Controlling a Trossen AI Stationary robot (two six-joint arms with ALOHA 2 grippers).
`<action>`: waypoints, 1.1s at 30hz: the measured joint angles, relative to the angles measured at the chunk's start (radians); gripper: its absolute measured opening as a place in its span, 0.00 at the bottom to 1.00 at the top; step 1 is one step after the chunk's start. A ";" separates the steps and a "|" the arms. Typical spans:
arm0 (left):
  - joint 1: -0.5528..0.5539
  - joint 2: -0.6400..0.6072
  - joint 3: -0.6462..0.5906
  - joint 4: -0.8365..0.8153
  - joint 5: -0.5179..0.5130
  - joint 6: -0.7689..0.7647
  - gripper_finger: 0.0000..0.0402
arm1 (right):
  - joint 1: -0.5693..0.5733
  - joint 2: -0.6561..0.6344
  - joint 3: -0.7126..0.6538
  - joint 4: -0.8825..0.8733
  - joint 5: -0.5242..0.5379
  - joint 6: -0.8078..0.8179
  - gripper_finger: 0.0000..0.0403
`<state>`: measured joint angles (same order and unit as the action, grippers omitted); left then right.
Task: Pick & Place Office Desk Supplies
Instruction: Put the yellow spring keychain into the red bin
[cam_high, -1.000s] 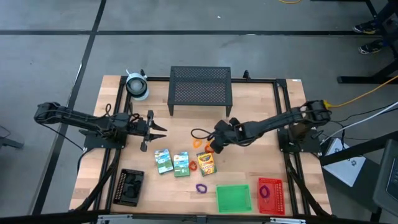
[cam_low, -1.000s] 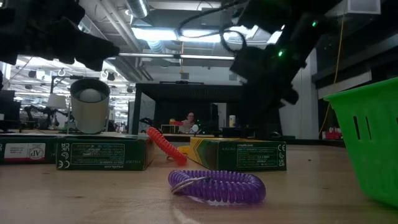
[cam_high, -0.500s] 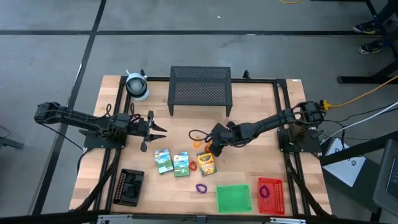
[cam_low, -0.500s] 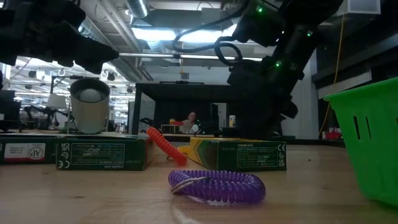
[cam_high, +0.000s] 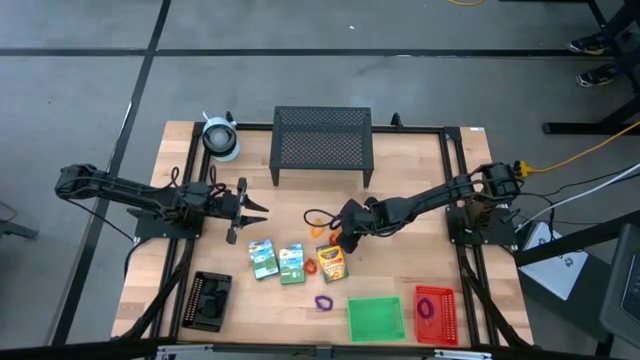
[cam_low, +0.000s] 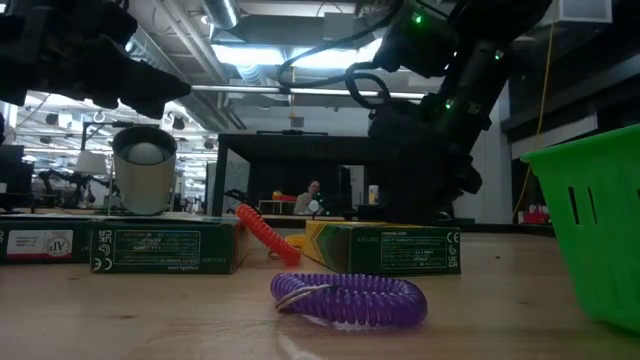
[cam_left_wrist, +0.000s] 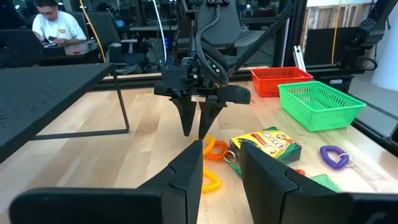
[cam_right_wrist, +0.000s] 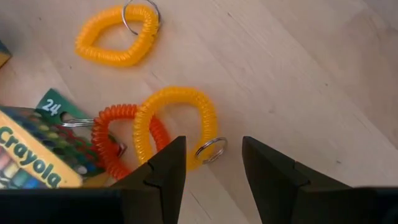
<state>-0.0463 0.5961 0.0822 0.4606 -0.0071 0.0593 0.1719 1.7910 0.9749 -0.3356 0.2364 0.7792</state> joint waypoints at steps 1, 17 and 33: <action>0.001 0.000 0.000 0.000 0.000 0.008 0.25 | 0.000 0.004 0.000 -0.002 0.003 0.003 0.39; 0.056 -0.002 0.001 0.010 0.056 0.025 0.25 | 0.003 0.062 0.000 0.063 0.071 0.021 0.14; 0.112 -0.003 0.001 -0.011 0.090 0.080 0.25 | 0.033 -0.137 -0.001 0.049 0.331 -0.041 0.02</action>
<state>0.0660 0.5928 0.0830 0.4492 0.0830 0.1390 0.2048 1.6536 0.9741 -0.2861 0.5677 0.7379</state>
